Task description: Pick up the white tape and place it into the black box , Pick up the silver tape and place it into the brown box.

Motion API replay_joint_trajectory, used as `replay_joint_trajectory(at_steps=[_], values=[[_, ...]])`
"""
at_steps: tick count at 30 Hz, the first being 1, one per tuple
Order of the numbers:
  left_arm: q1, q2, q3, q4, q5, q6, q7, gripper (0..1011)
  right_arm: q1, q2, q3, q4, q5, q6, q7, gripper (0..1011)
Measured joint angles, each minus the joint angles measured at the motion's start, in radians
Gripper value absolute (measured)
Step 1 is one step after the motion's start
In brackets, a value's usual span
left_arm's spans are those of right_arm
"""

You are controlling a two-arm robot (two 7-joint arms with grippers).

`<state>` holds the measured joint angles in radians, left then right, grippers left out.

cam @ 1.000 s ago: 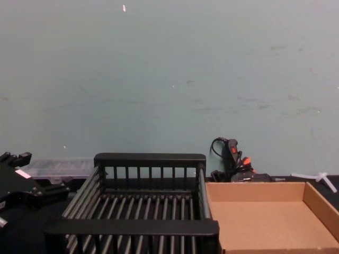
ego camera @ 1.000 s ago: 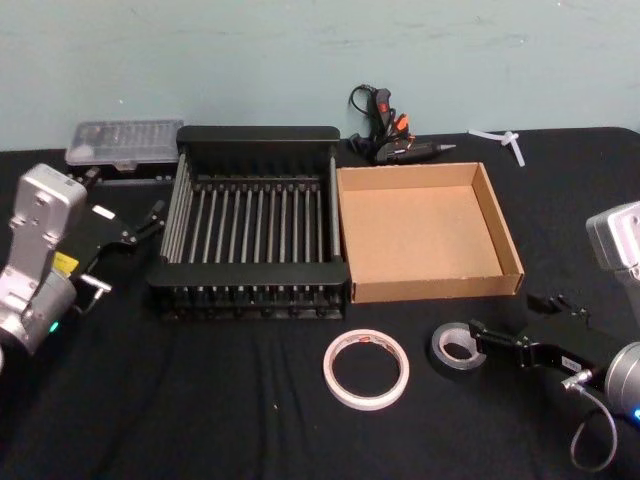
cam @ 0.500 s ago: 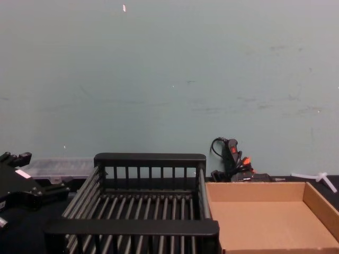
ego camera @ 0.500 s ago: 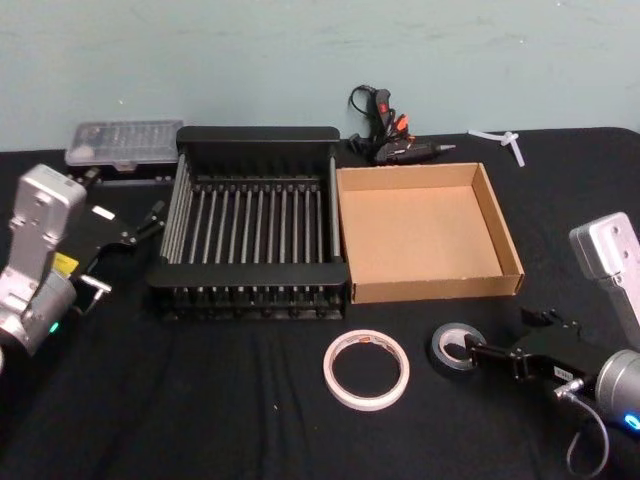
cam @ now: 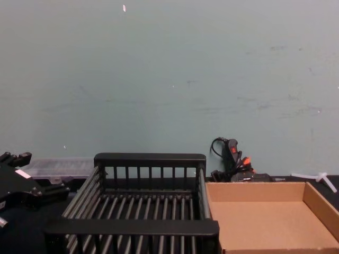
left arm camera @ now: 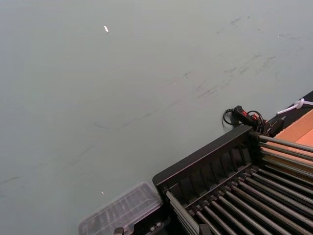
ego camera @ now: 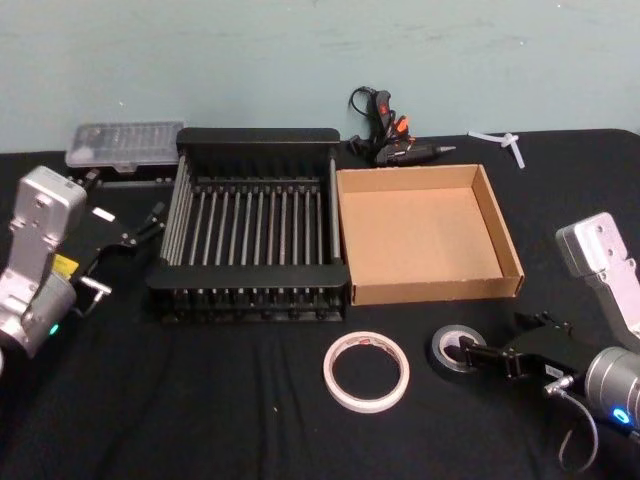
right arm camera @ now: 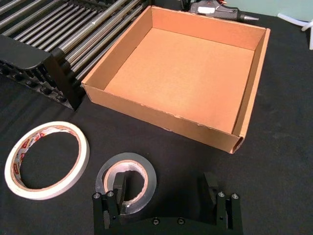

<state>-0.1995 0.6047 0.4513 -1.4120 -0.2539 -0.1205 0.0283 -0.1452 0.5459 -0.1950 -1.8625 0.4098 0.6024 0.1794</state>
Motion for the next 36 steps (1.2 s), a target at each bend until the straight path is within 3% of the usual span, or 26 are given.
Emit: replay_joint_trajectory(at_steps=[16,36], values=[[0.000,0.000,0.000,0.000,0.000,0.000,0.000,1001,0.051,-0.036,-0.014,0.054,-0.042,0.023,0.028,1002],[0.000,0.000,0.000,0.000,0.000,0.000,0.000,1001,0.061,-0.067,-0.002,0.078,-0.078,0.039,0.055,1002]])
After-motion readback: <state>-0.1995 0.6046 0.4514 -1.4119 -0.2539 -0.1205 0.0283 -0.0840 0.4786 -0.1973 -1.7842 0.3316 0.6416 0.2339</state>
